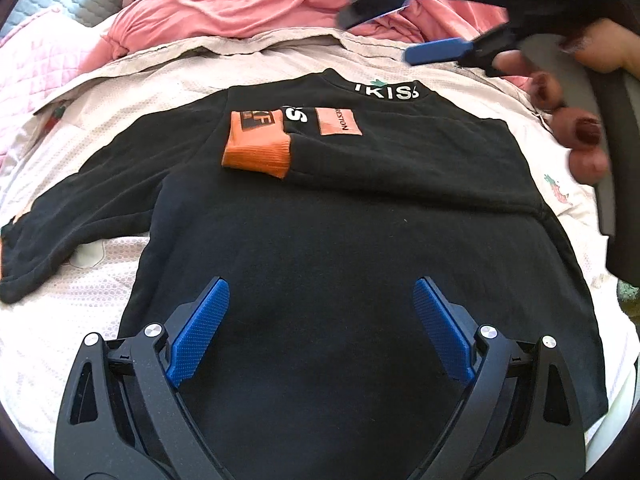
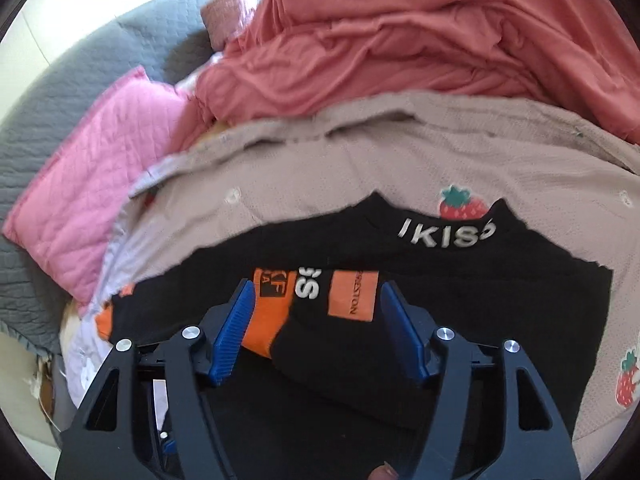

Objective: Fold small clothes

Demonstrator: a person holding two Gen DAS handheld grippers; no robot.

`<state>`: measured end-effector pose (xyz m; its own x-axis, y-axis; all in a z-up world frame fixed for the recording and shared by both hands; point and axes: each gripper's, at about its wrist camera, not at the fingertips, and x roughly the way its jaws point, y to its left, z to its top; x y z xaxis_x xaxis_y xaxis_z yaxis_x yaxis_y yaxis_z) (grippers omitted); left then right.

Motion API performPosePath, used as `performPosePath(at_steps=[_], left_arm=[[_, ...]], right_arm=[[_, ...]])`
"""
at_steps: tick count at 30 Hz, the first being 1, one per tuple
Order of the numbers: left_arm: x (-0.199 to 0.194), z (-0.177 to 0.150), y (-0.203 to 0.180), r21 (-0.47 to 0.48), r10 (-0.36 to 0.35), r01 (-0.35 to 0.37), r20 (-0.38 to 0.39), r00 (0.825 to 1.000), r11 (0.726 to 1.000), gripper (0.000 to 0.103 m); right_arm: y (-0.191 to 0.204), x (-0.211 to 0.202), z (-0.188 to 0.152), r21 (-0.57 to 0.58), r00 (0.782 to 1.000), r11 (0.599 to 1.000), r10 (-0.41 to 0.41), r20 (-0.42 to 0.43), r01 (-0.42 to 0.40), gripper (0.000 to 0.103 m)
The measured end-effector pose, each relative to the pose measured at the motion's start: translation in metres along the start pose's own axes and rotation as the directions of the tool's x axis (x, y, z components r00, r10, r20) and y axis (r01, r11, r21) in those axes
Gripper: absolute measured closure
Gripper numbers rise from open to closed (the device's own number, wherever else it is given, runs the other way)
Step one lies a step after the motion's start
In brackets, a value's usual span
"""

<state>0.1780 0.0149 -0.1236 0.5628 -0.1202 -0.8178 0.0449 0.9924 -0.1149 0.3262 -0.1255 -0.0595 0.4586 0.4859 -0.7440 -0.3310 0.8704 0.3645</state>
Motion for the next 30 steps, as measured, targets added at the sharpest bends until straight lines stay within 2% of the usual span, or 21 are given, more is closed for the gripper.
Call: performPosePath(at_steps=[1,3,6,8,10,12,15,17,19,20,21,22,24,25,26,28,30], left_arm=[[0.000,0.001,0.002,-0.010,-0.006,0.006,0.000,1.000,1.000,0.016],[0.000,0.006,0.006,-0.029,-0.022,0.021,-0.004,1.000,0.999,0.016],[-0.002,0.026,0.019,-0.085,-0.039,0.041,0.018,0.999,0.996,0.016],[-0.001,0.048,0.029,-0.116,-0.073,0.077,0.041,0.997,0.990,0.016],[0.005,0.066,0.032,-0.111,-0.099,0.104,0.051,0.994,0.988,0.016],[0.019,0.084,0.037,-0.117,-0.092,0.095,0.026,0.995,0.989,0.018],[0.048,0.104,0.051,-0.201,-0.124,0.113,-0.040,0.992,0.973,0.024],[0.067,0.109,0.058,-0.259,-0.102,0.075,-0.096,0.990,0.963,0.025],[0.086,0.107,0.061,-0.326,-0.122,0.070,-0.142,0.982,0.943,0.032],[0.092,0.105,0.060,-0.338,-0.105,0.048,-0.150,0.983,0.940,0.042],[0.094,0.104,0.057,-0.323,-0.062,0.009,-0.154,0.986,0.946,0.056],[0.092,0.102,0.055,-0.311,-0.049,0.002,-0.144,0.988,0.950,0.060],[0.087,0.103,0.048,-0.279,-0.047,0.010,-0.125,0.991,0.960,0.081],[0.081,0.106,0.042,-0.248,-0.065,0.039,-0.099,0.993,0.968,0.090],[0.075,0.109,0.040,-0.222,-0.064,0.045,-0.080,0.995,0.974,0.095],[0.060,0.116,0.036,-0.160,-0.034,0.029,-0.029,0.999,0.987,0.095],[0.047,0.120,0.035,-0.114,0.031,-0.029,0.013,0.999,0.993,0.095]], right_arm=[[-0.006,-0.006,-0.002,0.001,1.000,1.000,-0.013,0.011,0.013,0.026],[-0.024,-0.020,-0.007,-0.006,0.997,0.998,-0.068,0.034,0.068,0.021],[-0.058,-0.032,-0.026,-0.044,0.978,0.977,-0.206,0.035,0.207,0.019],[-0.084,-0.032,-0.044,-0.074,0.952,0.949,-0.306,0.012,0.306,0.019],[-0.101,-0.030,-0.059,-0.068,0.936,0.934,-0.352,-0.013,0.350,0.019],[-0.119,-0.032,-0.074,-0.040,0.929,0.929,-0.368,-0.029,0.367,0.019],[-0.131,-0.039,-0.090,-0.025,0.923,0.923,-0.385,-0.024,0.385,0.019],[-0.131,-0.045,-0.095,-0.014,0.924,0.924,-0.381,-0.008,0.381,0.019],[-0.127,-0.050,-0.097,-0.010,0.927,0.927,-0.376,0.008,0.376,0.019],[-0.124,-0.050,-0.096,-0.013,0.928,0.928,-0.372,0.012,0.373,0.019],[-0.122,-0.050,-0.097,-0.017,0.932,0.932,-0.361,0.019,0.361,0.019],[-0.119,-0.048,-0.096,-0.022,0.934,0.934,-0.357,0.021,0.358,0.019],[-0.114,-0.043,-0.096,-0.044,0.935,0.934,-0.354,0.015,0.354,0.019],[-0.113,-0.039,-0.095,-0.056,0.936,0.934,-0.353,0.008,0.353,0.020],[-0.112,-0.034,-0.094,-0.073,0.938,0.935,-0.348,-0.008,0.346,0.021],[-0.110,-0.029,-0.091,-0.087,0.938,0.935,-0.347,-0.012,0.345,0.027],[-0.110,-0.027,-0.086,-0.087,0.939,0.936,-0.343,-0.001,0.342,0.027]])
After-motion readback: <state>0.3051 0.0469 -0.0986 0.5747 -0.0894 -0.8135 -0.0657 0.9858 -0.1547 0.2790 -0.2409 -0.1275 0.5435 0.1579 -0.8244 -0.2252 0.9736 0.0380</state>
